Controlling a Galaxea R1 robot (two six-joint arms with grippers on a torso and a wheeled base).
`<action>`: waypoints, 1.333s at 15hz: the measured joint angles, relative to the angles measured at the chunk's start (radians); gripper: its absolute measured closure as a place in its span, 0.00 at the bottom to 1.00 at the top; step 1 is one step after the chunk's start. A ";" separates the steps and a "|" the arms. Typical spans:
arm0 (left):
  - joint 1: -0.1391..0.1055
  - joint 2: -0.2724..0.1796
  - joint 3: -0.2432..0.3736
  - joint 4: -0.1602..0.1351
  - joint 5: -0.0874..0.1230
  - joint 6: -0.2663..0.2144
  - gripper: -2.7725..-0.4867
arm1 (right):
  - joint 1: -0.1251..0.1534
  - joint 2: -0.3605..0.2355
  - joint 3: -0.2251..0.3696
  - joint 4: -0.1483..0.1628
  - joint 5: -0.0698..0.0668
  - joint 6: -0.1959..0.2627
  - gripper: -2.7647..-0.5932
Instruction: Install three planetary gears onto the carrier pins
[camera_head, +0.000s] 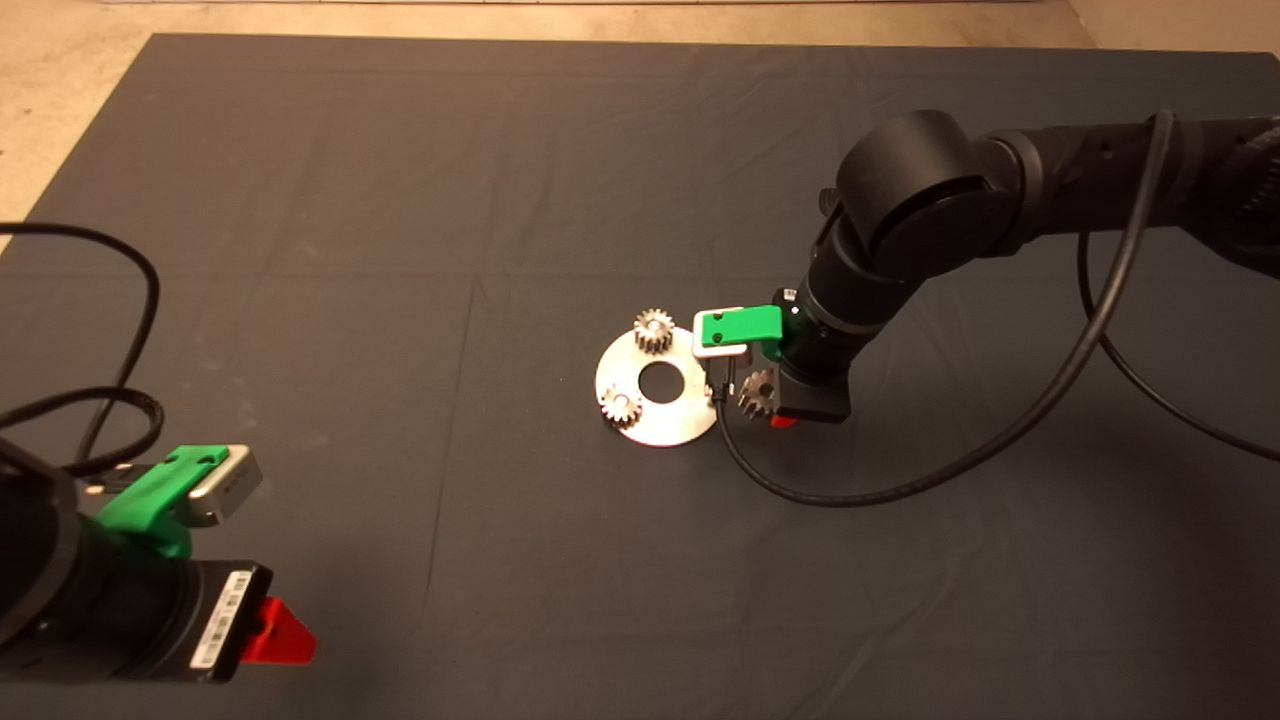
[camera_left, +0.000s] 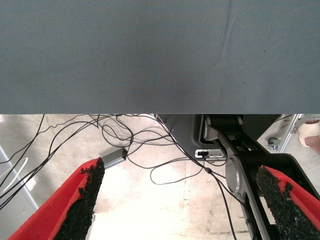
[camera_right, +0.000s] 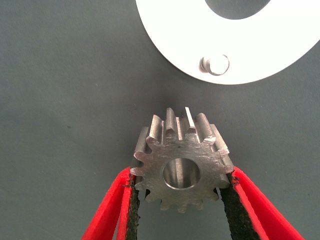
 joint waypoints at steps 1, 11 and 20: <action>0.000 0.000 0.000 0.000 0.000 0.000 0.26 | 0.000 0.010 -0.008 0.003 0.000 0.000 0.81; 0.000 -0.013 0.000 0.000 0.000 0.000 0.26 | 0.000 0.067 -0.086 0.008 0.001 -0.008 0.81; 0.000 -0.014 0.000 0.000 0.000 0.000 0.26 | -0.020 0.074 -0.125 -0.005 0.001 -0.016 0.81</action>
